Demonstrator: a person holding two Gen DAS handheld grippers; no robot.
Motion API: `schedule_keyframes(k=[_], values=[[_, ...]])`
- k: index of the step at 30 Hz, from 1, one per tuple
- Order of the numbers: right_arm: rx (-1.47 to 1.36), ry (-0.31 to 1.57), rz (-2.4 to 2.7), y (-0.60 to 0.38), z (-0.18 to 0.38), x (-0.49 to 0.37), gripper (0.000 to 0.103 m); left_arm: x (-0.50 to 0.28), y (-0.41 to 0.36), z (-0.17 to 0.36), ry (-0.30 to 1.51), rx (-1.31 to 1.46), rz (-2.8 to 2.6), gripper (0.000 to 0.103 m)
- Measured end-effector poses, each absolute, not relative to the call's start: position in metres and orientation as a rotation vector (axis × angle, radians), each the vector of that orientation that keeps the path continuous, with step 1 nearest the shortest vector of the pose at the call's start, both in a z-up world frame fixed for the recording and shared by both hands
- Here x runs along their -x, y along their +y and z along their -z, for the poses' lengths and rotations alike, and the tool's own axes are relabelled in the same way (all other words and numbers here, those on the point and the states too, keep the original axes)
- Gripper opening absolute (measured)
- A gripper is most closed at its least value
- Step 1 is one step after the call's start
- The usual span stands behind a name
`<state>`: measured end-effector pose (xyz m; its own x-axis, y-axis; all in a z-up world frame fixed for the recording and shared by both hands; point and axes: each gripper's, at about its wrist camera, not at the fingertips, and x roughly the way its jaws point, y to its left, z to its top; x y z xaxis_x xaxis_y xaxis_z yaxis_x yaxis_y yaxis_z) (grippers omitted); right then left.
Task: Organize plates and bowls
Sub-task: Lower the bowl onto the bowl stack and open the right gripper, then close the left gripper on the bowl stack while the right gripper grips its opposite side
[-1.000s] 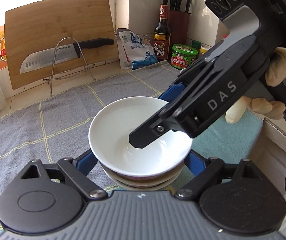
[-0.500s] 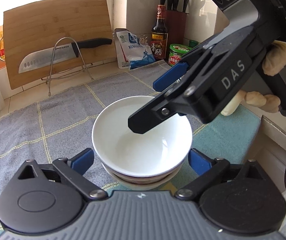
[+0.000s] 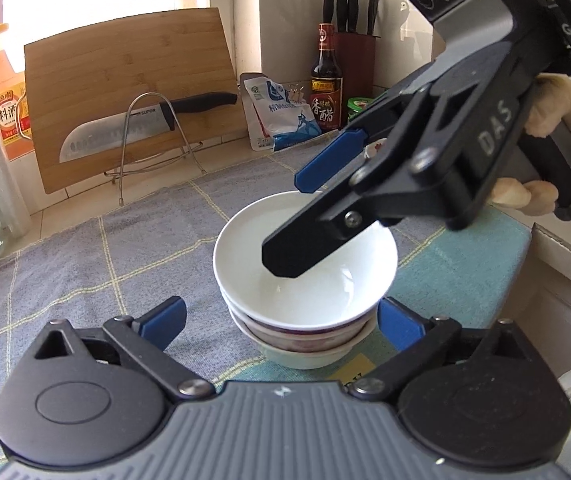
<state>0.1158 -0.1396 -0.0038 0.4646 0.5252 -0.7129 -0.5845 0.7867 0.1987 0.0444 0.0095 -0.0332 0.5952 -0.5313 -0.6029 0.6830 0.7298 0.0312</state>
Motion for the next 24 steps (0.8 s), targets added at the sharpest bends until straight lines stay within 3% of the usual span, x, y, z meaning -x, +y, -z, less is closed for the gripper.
schedule_keyframes(k=[11, 19, 24], values=[[0.076, 0.833, -0.669, -0.160, -0.001, -0.122, 0.103, -0.046, 0.014, 0.036, 0.634, -0.289, 0.746, 0.102], [0.349, 0.777, -0.611, -0.177, -0.006, -0.093, 0.103, -0.057, 0.014, 0.059, 0.692, -0.346, 0.776, 0.102], [0.427, 0.866, -0.590, -0.174, 0.018, -0.075, 0.103, -0.070, 0.014, 0.075, 0.721, -0.394, 0.870, 0.102]])
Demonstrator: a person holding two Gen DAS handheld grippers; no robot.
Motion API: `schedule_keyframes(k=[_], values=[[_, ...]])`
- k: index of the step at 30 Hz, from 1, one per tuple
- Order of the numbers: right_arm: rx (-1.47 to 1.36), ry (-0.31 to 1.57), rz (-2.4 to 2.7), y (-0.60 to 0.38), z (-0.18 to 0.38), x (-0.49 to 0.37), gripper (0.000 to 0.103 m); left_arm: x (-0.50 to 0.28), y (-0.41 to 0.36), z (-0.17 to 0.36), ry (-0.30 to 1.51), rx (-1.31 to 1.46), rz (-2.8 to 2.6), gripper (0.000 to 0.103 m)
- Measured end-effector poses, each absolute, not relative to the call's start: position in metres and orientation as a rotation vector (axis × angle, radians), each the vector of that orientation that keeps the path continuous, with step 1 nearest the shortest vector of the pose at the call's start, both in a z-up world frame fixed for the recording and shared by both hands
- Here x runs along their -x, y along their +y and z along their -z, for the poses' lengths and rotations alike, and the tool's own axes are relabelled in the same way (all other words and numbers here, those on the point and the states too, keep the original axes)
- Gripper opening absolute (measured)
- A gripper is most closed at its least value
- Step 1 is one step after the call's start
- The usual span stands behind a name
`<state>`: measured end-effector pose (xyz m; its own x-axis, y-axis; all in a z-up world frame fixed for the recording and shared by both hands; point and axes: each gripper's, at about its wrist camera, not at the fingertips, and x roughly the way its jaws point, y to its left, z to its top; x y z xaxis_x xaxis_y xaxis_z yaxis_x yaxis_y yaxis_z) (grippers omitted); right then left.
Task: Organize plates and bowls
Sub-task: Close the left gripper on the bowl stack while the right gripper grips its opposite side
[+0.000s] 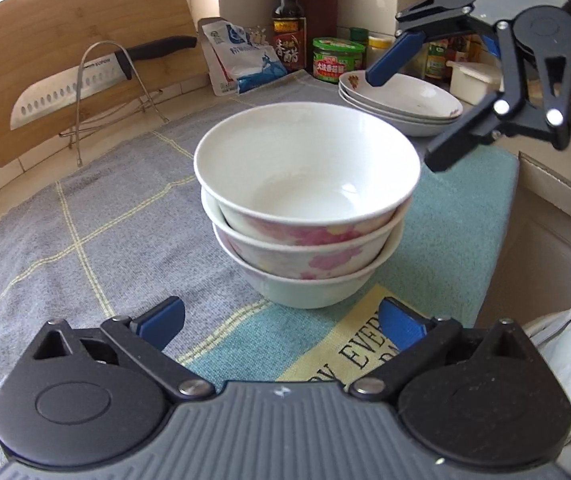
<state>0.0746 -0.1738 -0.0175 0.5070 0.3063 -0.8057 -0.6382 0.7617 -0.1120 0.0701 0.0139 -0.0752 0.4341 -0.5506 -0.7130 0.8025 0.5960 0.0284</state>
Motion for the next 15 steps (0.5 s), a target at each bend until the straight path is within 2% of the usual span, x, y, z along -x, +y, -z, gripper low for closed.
schedule_keyframes(k=[7, 15], values=[[0.401, 0.972, -0.553, -0.159, 0.070, -0.072, 0.103, -0.083, 0.005, 0.084, 0.737, -0.485, 0.956, 0.102], [0.344, 0.998, -0.551, -0.158, 0.087, -0.082, 0.103, -0.092, 0.004, 0.089, 0.775, -0.471, 1.000, 0.103]])
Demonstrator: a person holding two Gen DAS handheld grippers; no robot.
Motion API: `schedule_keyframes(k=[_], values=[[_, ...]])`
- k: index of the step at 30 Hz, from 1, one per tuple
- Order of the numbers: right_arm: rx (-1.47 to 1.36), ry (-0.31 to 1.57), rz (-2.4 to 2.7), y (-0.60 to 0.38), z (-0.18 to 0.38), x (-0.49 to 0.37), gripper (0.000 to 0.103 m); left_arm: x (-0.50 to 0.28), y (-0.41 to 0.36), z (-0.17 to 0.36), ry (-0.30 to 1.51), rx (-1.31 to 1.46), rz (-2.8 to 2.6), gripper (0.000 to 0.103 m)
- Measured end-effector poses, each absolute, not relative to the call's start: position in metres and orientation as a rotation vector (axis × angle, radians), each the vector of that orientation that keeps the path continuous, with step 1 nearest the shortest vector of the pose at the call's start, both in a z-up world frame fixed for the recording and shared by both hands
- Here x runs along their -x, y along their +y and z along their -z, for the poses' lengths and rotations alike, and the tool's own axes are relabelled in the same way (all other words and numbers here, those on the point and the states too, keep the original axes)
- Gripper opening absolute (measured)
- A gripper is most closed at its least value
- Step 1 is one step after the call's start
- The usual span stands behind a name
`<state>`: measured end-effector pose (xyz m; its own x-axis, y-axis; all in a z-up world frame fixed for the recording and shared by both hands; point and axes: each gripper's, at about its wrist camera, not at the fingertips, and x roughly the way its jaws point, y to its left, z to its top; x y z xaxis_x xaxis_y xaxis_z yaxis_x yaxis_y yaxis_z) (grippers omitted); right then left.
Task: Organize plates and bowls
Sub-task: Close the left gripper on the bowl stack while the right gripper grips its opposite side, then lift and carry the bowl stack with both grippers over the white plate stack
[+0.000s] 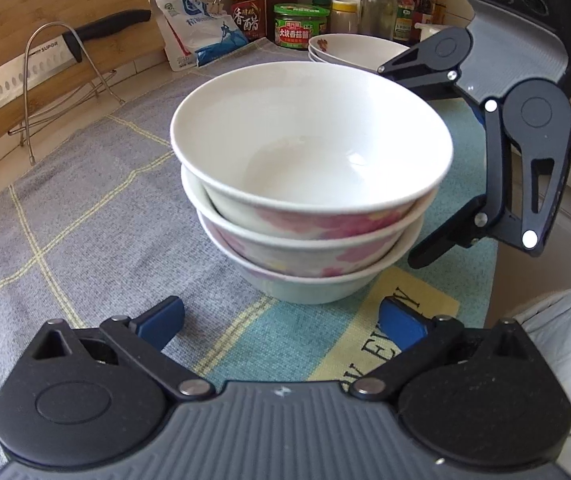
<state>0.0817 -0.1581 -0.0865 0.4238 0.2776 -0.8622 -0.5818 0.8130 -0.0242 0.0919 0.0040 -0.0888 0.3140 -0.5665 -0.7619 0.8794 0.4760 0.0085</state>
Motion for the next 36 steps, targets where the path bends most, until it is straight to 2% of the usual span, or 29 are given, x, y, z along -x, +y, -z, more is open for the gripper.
schedule_keyframes(k=[9, 20, 36], values=[[0.390, 0.975, -0.589, -0.147, 0.086, -0.093, 0.103, -0.098, 0.000, 0.087, 0.776, -0.490, 1.035, 0.103], [0.456, 0.961, -0.649, -0.138, 0.078, -0.098, 0.103, -0.118, 0.005, 0.077, 0.669, -0.547, 1.219, 0.101], [0.476, 0.987, -0.701, -0.131, 0.073, -0.100, 0.090, -0.137, 0.000, 0.074, 0.635, -0.620, 1.457, 0.093]])
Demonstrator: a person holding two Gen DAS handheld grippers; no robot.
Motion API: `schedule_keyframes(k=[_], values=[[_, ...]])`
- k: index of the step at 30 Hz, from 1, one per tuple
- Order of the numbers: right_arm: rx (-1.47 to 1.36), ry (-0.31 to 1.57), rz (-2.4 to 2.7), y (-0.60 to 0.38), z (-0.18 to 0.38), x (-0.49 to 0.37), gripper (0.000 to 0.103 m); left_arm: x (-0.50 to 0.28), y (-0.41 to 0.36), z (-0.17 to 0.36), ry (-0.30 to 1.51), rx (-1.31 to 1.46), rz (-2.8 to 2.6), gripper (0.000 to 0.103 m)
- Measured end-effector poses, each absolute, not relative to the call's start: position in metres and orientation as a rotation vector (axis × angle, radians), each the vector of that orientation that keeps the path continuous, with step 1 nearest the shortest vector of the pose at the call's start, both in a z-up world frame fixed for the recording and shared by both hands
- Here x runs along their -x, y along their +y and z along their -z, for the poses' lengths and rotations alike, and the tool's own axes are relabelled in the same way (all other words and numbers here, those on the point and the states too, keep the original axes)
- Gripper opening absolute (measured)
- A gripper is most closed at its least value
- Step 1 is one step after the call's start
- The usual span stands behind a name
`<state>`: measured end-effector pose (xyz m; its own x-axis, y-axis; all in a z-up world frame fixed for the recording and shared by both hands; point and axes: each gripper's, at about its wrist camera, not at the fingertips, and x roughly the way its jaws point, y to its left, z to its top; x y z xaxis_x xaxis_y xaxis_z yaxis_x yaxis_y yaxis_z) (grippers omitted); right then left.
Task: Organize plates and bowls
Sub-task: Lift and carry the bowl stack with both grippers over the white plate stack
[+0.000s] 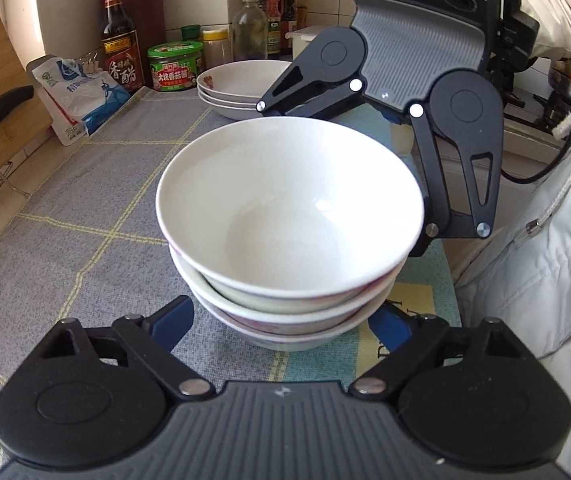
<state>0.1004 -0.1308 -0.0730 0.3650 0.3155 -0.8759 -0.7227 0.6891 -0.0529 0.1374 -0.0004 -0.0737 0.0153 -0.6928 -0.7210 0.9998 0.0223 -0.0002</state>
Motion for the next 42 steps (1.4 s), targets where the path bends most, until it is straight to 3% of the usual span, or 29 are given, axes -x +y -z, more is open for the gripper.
schedule_keyframes(k=[12, 42], values=[[0.450, 0.991, -0.718, -0.132, 0.068, -0.098, 0.087, -0.140, -0.003, 0.070, 0.642, -0.638, 1.513, 0.088], [0.456, 0.969, -0.769, -0.158, 0.048, -0.102, 0.086, -0.131, -0.026, 0.045, 0.651, -0.622, 1.452, 0.088]])
